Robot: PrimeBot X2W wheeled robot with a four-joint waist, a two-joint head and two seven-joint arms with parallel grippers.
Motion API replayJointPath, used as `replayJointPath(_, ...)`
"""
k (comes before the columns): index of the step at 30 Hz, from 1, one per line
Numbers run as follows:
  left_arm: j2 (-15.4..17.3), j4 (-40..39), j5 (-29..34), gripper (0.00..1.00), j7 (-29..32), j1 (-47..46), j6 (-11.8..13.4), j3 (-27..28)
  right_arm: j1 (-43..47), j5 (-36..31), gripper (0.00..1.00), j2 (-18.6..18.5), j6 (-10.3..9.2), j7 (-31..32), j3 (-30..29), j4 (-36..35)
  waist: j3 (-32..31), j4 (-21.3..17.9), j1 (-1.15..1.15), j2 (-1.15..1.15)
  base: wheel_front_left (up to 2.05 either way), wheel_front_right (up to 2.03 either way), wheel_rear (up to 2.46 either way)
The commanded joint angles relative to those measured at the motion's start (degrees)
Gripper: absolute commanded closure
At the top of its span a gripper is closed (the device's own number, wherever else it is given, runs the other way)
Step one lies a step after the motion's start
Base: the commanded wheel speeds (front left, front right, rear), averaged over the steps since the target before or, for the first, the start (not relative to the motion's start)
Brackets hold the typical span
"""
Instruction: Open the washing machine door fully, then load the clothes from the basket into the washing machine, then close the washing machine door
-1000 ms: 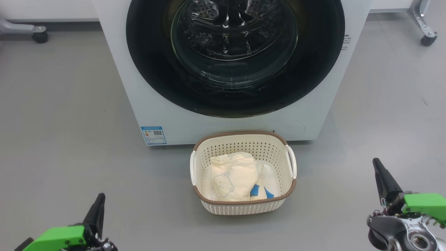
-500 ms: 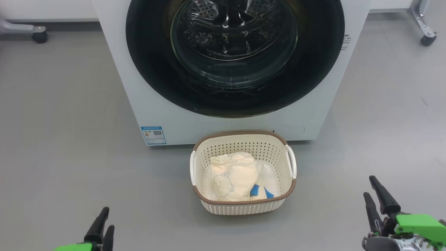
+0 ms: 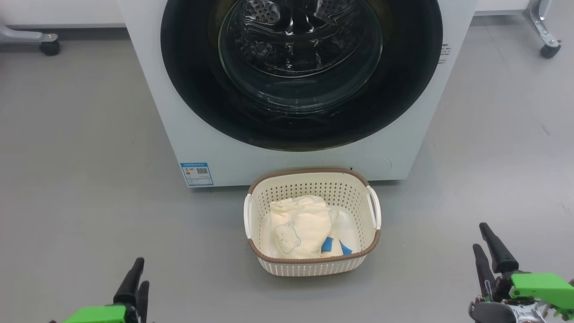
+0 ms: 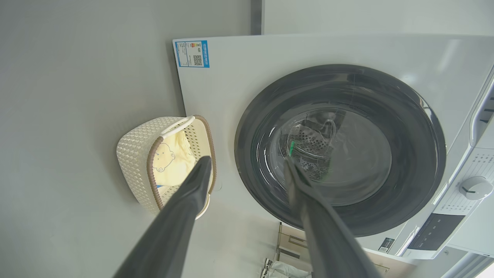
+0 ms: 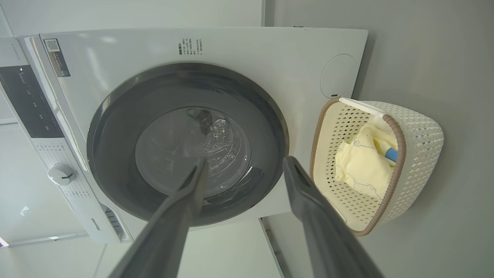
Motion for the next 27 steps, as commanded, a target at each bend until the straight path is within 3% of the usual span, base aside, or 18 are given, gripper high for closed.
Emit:
replayJointPath(1, 1.0, -2.2, 0.8, 0.00, -0.5, -3.1, -0.1, 0.1, -3.4, -0.8, 0.00, -1.4, -0.03, -0.9, -0.2, -2.4, 0.0, 0.0, 0.00, 0.00, 0.00, 0.00, 0.00)
replayJointPath(11, 1.9, -2.3, 8.7, 0.00, -2.7, -4.4, 0.3, -1.3, -4.0, -8.2, 0.00, -2.7, -0.04, -3.0, 0.5, -2.5, 0.2, -0.1, 0.00, 0.00, 0.00, 0.00, 0.00)
replayJointPath(27, 2.0, -4.2, 26.6, 0.00, -5.4, -5.3, 2.1, -2.2, -4.8, -30.4, 0.00, -2.9, -0.07, -6.2, -1.3, -3.4, 0.4, -0.1, 0.00, 0.00, 0.00, 0.00, 0.00)
